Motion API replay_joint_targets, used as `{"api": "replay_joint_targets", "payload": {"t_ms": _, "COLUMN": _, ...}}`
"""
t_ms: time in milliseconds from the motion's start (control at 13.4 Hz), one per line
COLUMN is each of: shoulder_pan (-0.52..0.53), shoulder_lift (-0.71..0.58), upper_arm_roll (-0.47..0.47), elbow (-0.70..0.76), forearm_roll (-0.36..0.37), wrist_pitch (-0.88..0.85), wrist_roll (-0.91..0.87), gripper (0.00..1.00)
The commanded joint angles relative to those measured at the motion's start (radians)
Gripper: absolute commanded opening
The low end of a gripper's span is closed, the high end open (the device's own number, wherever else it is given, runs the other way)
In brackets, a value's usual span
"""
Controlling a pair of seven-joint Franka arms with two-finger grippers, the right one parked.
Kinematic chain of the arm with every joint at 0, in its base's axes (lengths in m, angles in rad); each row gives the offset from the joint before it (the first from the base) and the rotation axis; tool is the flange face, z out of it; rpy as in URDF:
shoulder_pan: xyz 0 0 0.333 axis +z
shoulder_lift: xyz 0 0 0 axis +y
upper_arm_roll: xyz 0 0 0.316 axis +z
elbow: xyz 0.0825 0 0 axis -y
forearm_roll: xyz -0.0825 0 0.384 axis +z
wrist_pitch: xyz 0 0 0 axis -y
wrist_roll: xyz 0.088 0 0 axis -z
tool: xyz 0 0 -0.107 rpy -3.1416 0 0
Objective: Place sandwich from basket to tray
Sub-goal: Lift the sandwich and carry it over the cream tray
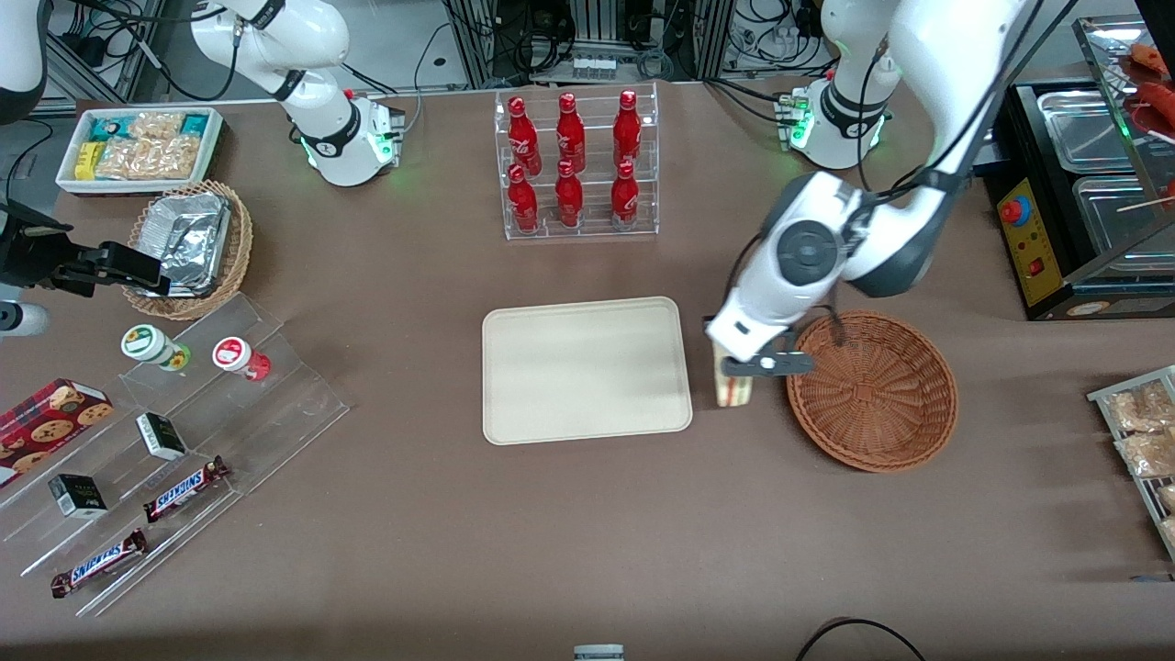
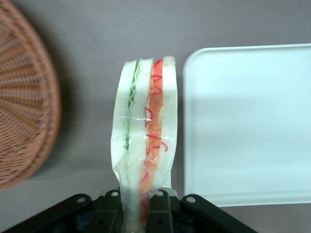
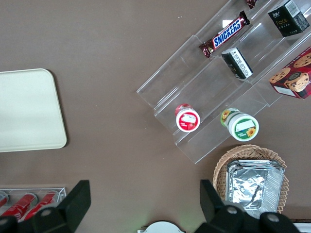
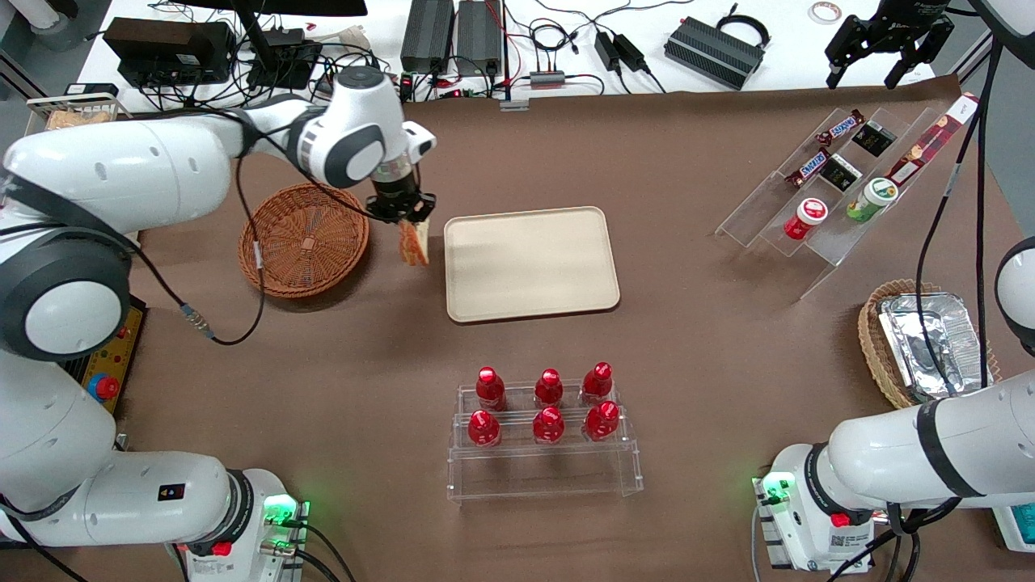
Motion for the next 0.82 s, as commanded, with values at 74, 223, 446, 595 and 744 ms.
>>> {"api": "replay_joint_targets", "payload": {"t_ms": 74, "shoulder_pan": -0.124, "shoulder_lift": 0.183, "upper_arm_roll": -0.005, "elbow": 0.218, "forearm_roll": 0.091, "wrist_pitch": -0.071, "wrist_roll": -0.160, "gripper": 0.00}}
{"api": "replay_joint_targets", "payload": {"t_ms": 223, "shoulder_pan": -0.204, "shoulder_lift": 0.285, "upper_arm_roll": -0.002, "elbow": 0.351, "forearm_roll": 0.098, "wrist_pitch": -0.122, "wrist_roll": -0.251, "gripper": 0.00}}
{"api": "replay_joint_targets", "payload": {"t_ms": 446, "shoulder_pan": -0.282, "shoulder_lift": 0.414, "upper_arm_roll": 0.003, "elbow": 0.493, "forearm_roll": 0.130, "wrist_pitch": -0.125, "wrist_roll": -0.312, "gripper": 0.00}}
{"api": "replay_joint_targets", "payload": {"t_ms": 595, "shoulder_pan": -0.333, "shoulder_lift": 0.483, "upper_arm_roll": 0.018, "elbow": 0.585, "forearm_roll": 0.131, "wrist_pitch": -0.130, "wrist_roll": -0.340, "gripper": 0.00}}
{"api": "replay_joint_targets", "payload": {"t_ms": 744, "shoulder_pan": -0.367, "shoulder_lift": 0.494, "upper_arm_roll": 0.038, "elbow": 0.602, "forearm_roll": 0.130, "wrist_pitch": -0.130, "wrist_roll": -0.342, "gripper": 0.00}}
